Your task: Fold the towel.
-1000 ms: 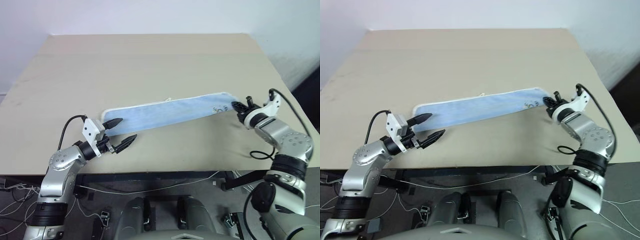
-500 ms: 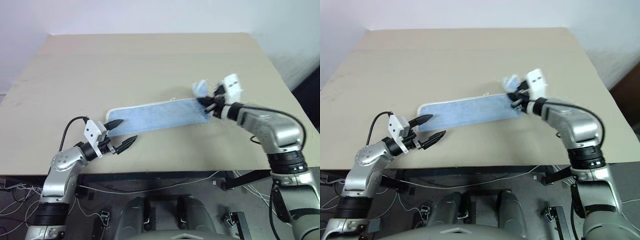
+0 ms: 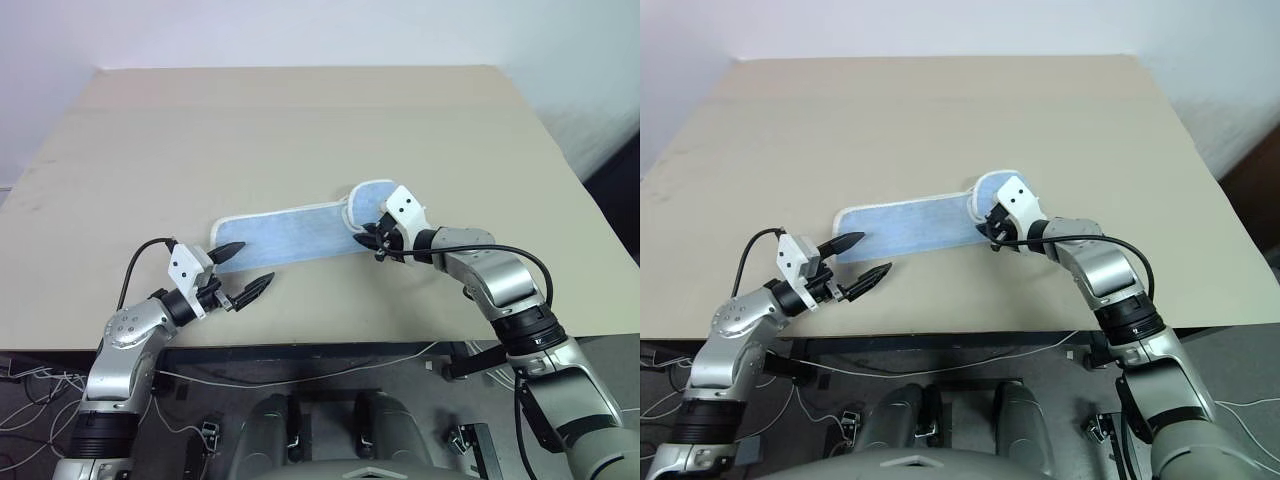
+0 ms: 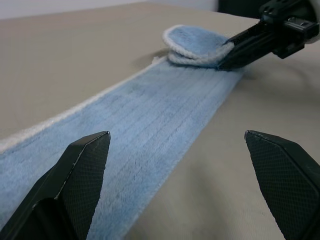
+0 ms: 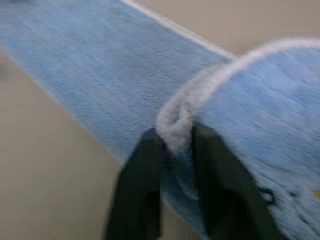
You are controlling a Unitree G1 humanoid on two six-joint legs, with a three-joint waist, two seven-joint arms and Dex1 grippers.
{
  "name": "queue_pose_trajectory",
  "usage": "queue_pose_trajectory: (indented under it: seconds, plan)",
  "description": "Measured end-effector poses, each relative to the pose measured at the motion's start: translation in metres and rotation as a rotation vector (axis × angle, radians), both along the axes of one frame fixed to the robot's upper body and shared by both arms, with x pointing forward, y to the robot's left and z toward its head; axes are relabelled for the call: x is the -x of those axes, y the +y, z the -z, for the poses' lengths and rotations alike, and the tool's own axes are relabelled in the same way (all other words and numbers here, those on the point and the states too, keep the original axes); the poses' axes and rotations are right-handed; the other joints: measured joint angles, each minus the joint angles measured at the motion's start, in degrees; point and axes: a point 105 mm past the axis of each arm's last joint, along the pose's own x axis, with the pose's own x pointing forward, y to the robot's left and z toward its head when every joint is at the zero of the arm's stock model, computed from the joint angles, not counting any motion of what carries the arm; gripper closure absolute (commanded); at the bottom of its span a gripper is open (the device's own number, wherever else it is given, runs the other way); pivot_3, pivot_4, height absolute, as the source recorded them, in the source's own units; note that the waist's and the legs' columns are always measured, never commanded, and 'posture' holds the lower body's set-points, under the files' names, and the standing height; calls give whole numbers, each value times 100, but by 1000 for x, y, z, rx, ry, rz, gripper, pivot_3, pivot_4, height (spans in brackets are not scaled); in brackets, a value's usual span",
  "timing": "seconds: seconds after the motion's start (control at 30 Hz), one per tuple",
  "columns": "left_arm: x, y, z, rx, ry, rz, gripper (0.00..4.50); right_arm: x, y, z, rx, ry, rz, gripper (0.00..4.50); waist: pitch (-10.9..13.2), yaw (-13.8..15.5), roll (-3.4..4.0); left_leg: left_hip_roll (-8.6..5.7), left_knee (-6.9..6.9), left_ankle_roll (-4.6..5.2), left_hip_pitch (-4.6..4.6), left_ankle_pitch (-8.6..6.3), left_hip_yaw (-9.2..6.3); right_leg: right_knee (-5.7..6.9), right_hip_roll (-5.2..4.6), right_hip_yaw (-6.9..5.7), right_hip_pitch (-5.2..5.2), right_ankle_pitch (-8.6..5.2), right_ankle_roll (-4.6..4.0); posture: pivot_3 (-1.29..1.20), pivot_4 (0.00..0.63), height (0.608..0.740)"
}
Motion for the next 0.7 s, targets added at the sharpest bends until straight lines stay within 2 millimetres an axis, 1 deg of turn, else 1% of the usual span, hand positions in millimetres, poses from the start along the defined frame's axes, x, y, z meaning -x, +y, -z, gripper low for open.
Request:
queue_pose_trajectory:
  seconds: [0.13, 0.23, 0.3, 0.4, 0.47, 0.5, 0.53, 0.6, 0.67, 0.7]
  plan:
    - [0, 0, -1, 1, -2, -7, 0, 2, 3, -1, -3, -7, -15, 1058, 0, -3, 0, 1, 0, -1, 0, 0, 0, 0, -2, 1, -2, 0, -1, 0, 150, 740]
    - [1, -1, -2, 21, -1, -12, 0, 6, 1, -9, -17, -31, -31, 1058, 0, 4, 0, 1, 0, -1, -2, -1, -1, -1, -4, 1, -2, 0, -1, 0, 150, 740]
    - [4, -2, -4, 74, 13, -25, 0, 8, -6, -19, -44, -56, -33, 1058, 1, 7, 0, 0, 0, 0, -3, -1, -1, -3, -6, 1, -2, 0, -1, 0, 150, 740]
    - [10, 1, -7, 167, 58, -64, 0, 7, -20, -44, -146, -95, -15, 1670, 1, 2, -1, 4, 0, -1, -3, -1, -4, -3, -3, 1, -1, 0, -1, 0, 150, 740]
    - [14, 2, -7, 238, 102, -87, 0, 4, -29, -59, -208, -112, 11, 2298, 1, -2, 0, 4, 0, -1, -2, -1, -4, -2, -3, 1, -1, 0, -1, 0, 150, 740]
    - [16, 1, -6, 275, 129, -99, 0, 0, -31, -64, -226, -117, 22, 2732, 1, -16, -1, 5, 0, -1, -1, -1, -4, -2, -2, 1, 0, 0, -1, 0, 150, 740]
    - [17, 1, -5, 296, 150, -107, 0, -3, -33, -65, -233, -120, 32, 2949, 1, -16, -1, 4, 0, -1, -1, -1, -3, -2, -1, 1, 0, 0, -1, 0, 150, 740]
    - [19, -1, 0, 339, 207, -136, 0, -13, -35, -64, -236, -124, 59, 3696, 1, -16, 0, 4, 0, -1, -1, 0, -4, -2, 1, 1, 0, 0, -2, 0, 150, 740]
    - [18, -1, 4, 397, 268, -183, 0, -27, -34, -53, -222, -121, 91, 4393, 1, -17, -1, 1, 0, 0, -1, 0, -3, -2, 3, 1, 2, 0, -1, 0, 150, 740]
    - [18, -2, 5, 418, 284, -193, 0, -30, -33, -49, -216, -120, 95, 4393, 1, -14, -1, 0, 0, 0, -1, 0, -3, -1, 4, 1, 2, 0, -1, 0, 150, 740]
